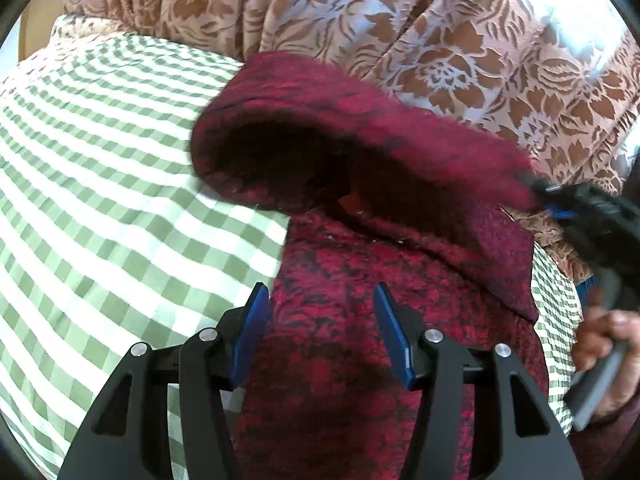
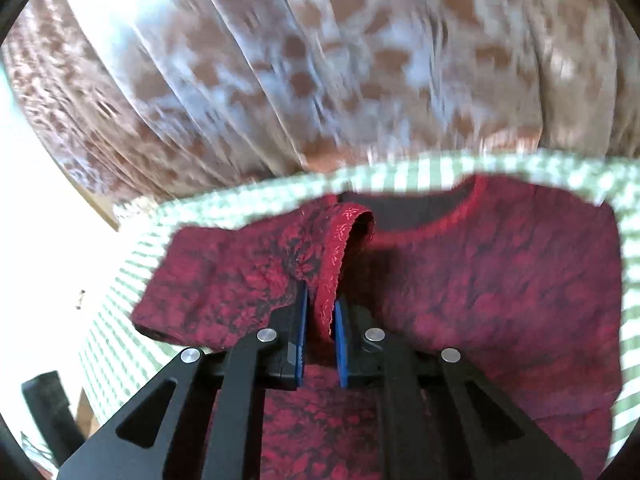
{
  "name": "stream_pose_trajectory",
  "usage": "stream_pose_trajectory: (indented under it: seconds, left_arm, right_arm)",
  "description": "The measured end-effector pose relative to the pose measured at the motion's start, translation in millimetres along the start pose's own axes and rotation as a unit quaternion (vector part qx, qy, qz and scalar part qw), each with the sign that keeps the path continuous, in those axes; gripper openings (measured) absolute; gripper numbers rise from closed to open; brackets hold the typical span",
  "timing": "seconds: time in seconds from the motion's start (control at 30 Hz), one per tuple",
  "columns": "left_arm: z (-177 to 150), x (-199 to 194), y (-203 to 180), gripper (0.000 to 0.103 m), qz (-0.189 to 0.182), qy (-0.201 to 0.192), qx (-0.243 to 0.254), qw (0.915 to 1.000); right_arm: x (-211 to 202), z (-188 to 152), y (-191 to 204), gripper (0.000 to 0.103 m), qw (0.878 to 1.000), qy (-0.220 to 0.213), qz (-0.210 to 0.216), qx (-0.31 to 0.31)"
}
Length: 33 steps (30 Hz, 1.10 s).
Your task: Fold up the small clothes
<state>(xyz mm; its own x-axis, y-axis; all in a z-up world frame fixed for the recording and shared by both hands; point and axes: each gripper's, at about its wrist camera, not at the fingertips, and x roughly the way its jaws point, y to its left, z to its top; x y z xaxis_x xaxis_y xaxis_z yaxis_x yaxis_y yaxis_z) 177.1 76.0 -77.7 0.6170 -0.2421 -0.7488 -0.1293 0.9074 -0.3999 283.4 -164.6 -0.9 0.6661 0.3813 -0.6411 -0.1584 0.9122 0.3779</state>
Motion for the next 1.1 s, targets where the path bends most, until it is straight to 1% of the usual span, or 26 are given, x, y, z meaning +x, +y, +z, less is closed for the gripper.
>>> stream_pose_trajectory:
  seconds: [0.07, 0.13, 0.23, 0.27, 0.37, 0.5, 0.57, 0.63, 0.73, 0.77, 0.8, 0.83, 0.87, 0.93, 0.97, 1.0, 1.1]
  left_arm:
    - [-1.5, -1.1, 0.9, 0.054, 0.001, 0.002, -0.001, 1.0]
    - [-3.9, -2.1, 1.3, 0.054, 0.002, 0.005, 0.0, 1.0]
    - [-6.3, -3.5, 1.0, 0.054, 0.004, 0.007, 0.002, 1.0]
    - [-7.0, -3.7, 0.6, 0.054, 0.005, 0.008, 0.003, 1.0]
    - [-8.4, -3.9, -0.4, 0.054, 0.01, 0.01, 0.008, 0.9999]
    - [-7.7, -4.4, -2.7, 0.054, 0.016, 0.013, 0.012, 0.9997]
    - [-5.1, -5.9, -4.1, 0.054, 0.014, 0.013, 0.014, 0.9997]
    - [0.7, -9.2, -5.8, 0.055, 0.012, 0.008, 0.014, 0.9998]
    - [12.1, -13.7, -3.8, 0.065, 0.005, 0.001, 0.012, 0.9999]
    - [18.9, -15.2, -1.3, 0.066, 0.001, -0.005, 0.009, 0.9999]
    - [25.3, -15.1, 1.5, 0.067, -0.001, -0.007, 0.007, 0.9999]
    - [30.3, -14.2, 3.6, 0.068, -0.002, -0.008, 0.004, 1.0]
    - [38.4, -11.9, 7.9, 0.068, -0.004, -0.007, -0.002, 1.0]
    - [54.8, -4.6, 16.9, 0.068, -0.009, -0.007, -0.019, 0.9998]
    - [61.5, 0.2, 19.9, 0.068, -0.013, -0.004, -0.025, 0.9996]
    - [68.9, 5.4, 22.6, 0.068, -0.018, 0.0, -0.033, 0.9993]
    - [91.4, 23.6, 33.2, 0.069, -0.04, 0.01, -0.069, 0.9968]
  right_arm:
    - [-23.1, 9.6, -5.3, 0.011, 1.0, -0.029, -0.005, -0.001]
    - [-44.7, 17.5, -19.5, 0.011, 0.998, -0.055, -0.016, 0.007]
    - [-60.7, 17.5, -49.2, 0.011, 0.996, -0.067, -0.05, 0.021]
    - [-63.2, 13.9, -69.0, 0.011, 0.995, -0.062, -0.066, 0.039]
    - [-60.9, 2.0, -111.1, 0.011, 0.99, -0.049, -0.11, 0.072]
    - [-41.9, -25.3, -163.7, 0.01, 0.981, -0.006, -0.146, 0.126]
    - [-34.6, -35.9, -174.6, 0.008, 0.979, 0.008, -0.151, 0.135]
    - [-31.3, -41.4, -178.2, 0.008, 0.979, 0.01, -0.151, 0.135]
    - [-35.6, -41.4, -182.2, 0.009, 0.98, 0.009, -0.141, 0.142]
    - [-40.6, -40.7, -183.6, 0.01, 0.979, 0.005, -0.144, 0.142]
    - [-43.6, -40.5, -182.6, 0.014, 0.979, 0.004, -0.145, 0.141]
    - [-50.6, -38.9, -181.2, 0.025, 0.98, 0.0, -0.146, 0.138]
    - [-58.2, -36.5, -177.3, 0.04, 0.98, -0.009, -0.144, 0.134]
    - [-70.6, -31.1, -165.9, 0.061, 0.982, -0.035, -0.14, 0.119]
    - [-75.2, -28.5, -157.7, 0.062, 0.984, -0.047, -0.131, 0.108]
    - [-75.7, -25.7, -150.7, 0.062, 0.986, -0.049, -0.122, 0.099]
    - [-62.9, -19.8, -132.4, 0.062, 0.991, -0.037, -0.105, 0.07]
